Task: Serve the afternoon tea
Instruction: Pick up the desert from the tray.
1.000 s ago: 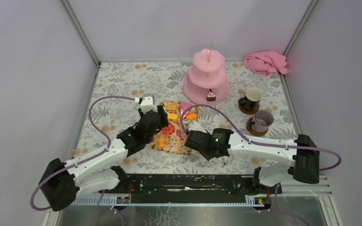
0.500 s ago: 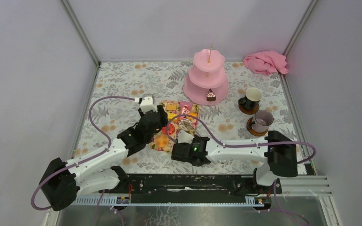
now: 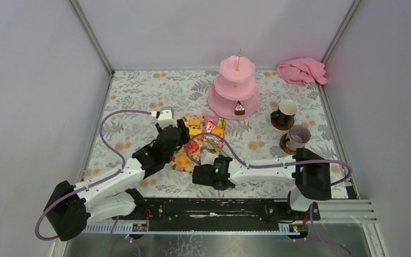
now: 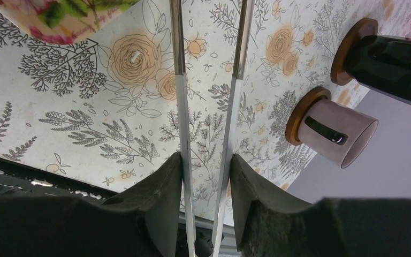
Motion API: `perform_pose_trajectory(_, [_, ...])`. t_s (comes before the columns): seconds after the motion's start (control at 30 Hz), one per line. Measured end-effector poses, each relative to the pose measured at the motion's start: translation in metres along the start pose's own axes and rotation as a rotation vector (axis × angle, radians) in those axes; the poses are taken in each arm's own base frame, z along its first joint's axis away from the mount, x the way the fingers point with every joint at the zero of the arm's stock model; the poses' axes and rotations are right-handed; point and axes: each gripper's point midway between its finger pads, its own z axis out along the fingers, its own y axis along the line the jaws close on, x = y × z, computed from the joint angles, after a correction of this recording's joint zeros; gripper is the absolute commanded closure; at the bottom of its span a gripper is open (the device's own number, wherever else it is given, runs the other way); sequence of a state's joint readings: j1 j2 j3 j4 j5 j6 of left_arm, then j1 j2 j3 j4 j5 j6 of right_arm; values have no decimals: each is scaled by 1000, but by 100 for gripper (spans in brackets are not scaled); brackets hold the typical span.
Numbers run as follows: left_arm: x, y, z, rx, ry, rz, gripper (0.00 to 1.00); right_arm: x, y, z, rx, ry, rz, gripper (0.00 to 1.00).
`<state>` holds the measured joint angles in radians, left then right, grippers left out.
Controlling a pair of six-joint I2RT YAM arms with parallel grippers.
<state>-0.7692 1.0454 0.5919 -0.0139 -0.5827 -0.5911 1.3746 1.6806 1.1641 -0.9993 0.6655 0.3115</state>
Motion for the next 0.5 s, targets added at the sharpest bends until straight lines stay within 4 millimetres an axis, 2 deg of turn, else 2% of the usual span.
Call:
perform_pose_trajectory(0.27, [-6,0,-3,8,-17,-14,36,-4,-1,-7,-24,-12,14,100])
perform_pose_trajectory(0.5, [-7,0,-4,7,-18,-14,36,-13,-2,-30,-125,-75,86,100])
